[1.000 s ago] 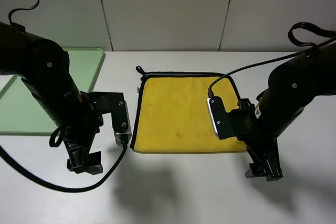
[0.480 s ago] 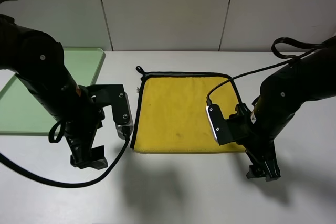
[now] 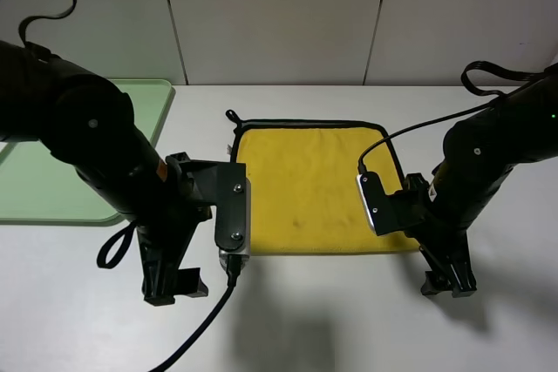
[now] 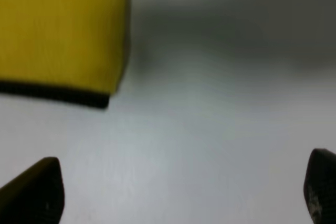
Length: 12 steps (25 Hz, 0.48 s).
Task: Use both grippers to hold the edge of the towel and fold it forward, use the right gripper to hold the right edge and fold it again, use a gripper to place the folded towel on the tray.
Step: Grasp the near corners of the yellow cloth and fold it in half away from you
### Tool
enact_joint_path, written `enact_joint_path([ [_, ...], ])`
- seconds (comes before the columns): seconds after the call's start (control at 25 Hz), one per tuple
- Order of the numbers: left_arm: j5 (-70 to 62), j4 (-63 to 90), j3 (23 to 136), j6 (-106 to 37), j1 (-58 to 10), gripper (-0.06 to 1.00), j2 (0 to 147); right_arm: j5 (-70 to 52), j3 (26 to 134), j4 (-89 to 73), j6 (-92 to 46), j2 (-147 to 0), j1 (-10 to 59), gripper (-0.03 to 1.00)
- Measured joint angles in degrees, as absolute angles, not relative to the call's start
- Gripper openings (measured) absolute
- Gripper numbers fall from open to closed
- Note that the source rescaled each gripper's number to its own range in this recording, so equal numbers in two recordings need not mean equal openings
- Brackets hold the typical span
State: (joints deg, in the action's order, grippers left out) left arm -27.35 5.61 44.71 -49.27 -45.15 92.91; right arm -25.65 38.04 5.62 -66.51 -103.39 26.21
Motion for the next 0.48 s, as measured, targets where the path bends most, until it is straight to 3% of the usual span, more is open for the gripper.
enact_joint_path([
  [0.48,-18.0,5.4,47.3,-52.1,-46.0,0.86,96.7,-26.1,38.4,5.3,-67.2,-104.3,26.2,1.0],
])
